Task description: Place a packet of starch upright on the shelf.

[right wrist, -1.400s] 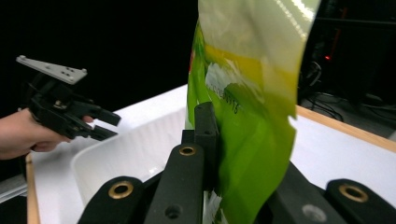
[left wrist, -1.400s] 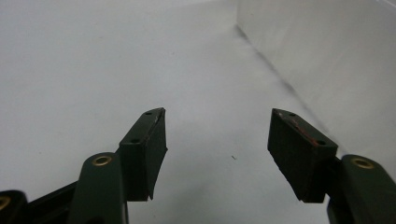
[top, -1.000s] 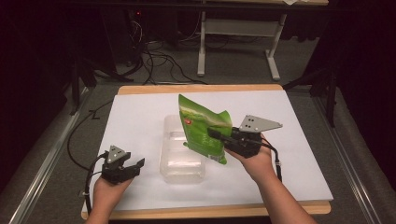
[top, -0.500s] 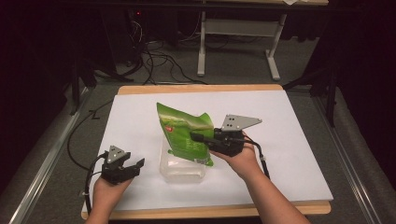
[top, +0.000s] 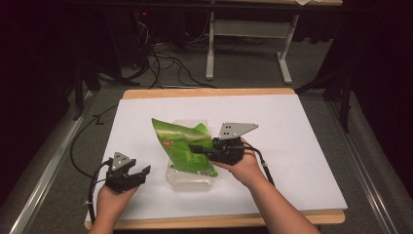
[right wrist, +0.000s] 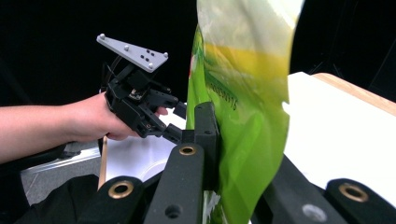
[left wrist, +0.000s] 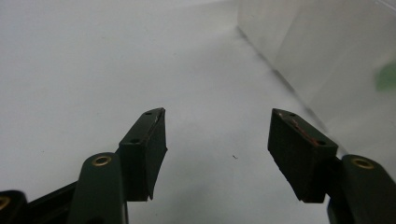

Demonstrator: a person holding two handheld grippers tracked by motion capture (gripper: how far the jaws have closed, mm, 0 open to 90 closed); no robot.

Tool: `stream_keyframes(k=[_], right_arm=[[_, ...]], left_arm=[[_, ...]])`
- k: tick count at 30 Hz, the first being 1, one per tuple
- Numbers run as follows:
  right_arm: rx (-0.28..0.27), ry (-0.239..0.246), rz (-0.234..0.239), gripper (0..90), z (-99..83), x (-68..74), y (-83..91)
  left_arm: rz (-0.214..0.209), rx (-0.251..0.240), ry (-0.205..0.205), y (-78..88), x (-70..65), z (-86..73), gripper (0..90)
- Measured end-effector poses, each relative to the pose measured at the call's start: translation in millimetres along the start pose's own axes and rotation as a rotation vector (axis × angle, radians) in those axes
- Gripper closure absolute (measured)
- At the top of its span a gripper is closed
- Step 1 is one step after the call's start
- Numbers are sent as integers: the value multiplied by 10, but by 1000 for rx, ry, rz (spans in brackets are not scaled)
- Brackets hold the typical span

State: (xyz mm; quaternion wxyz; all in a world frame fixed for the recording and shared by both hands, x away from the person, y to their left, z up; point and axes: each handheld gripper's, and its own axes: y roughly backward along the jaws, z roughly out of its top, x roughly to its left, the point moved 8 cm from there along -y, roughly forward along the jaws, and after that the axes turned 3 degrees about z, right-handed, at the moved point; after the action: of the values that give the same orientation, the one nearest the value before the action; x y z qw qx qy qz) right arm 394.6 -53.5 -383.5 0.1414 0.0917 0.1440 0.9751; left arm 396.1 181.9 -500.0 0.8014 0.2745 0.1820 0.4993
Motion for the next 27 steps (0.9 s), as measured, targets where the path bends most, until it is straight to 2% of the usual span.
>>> stream_keyframes(k=[10, 17, 22, 27], right_arm=[[15, -10, 20, 869, -39, -30, -90], [58, -19, 17, 869, -153, -48, -181], [35, -51, 19, 863, -180, -70, -207], [23, -54, -3, 834, -180, -76, -231]], left_arm=[[0, 1, 0, 1, 3, -2, 377], [-1, -4, 2, 3, 2, 0, 377], [0, -3, 1, 1, 4, -2, 377], [-1, -2, 1, 3, -2, -2, 377]])
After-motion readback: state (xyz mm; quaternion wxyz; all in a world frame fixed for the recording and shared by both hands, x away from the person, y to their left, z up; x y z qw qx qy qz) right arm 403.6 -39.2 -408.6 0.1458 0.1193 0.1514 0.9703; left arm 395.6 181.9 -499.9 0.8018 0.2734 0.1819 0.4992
